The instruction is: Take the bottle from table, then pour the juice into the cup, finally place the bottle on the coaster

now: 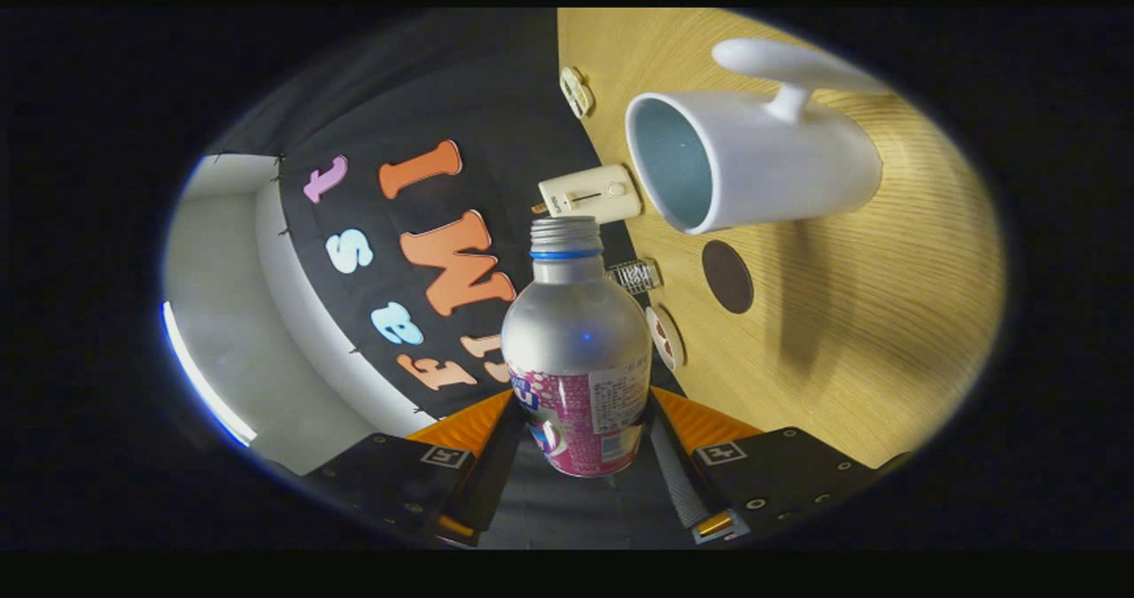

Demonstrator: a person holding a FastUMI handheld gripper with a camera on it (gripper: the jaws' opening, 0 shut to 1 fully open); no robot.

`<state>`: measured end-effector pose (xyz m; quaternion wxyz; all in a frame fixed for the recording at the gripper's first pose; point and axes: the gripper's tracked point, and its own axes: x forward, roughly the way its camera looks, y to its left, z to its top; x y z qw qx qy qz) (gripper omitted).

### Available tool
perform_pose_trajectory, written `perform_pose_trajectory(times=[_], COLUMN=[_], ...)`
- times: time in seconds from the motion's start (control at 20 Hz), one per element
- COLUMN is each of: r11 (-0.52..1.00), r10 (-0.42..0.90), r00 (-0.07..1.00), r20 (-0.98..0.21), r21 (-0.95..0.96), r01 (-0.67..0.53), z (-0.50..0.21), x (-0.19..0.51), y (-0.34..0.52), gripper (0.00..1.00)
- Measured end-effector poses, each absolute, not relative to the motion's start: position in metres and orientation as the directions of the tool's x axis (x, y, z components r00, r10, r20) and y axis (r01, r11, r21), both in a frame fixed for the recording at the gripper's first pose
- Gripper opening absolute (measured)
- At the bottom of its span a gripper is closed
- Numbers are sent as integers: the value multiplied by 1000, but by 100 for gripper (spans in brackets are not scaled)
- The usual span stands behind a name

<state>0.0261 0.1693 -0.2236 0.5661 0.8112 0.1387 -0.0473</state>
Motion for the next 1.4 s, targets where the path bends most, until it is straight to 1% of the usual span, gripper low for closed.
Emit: perform_pose_trajectory(times=[0.3, 0.55, 0.7, 1.4], r11=[-383, -391, -369, -442], r10=[160, 147, 128, 108], r00=[965, 967, 967, 974], r20=[-208, -207, -220, -200], r21=[888, 886, 894, 868], r01=[255, 249, 252, 227], z=[-214, -214, -217, -210], x=[27, 30, 30, 30], y=[166, 163, 159, 150], gripper=[77, 77, 77, 77])
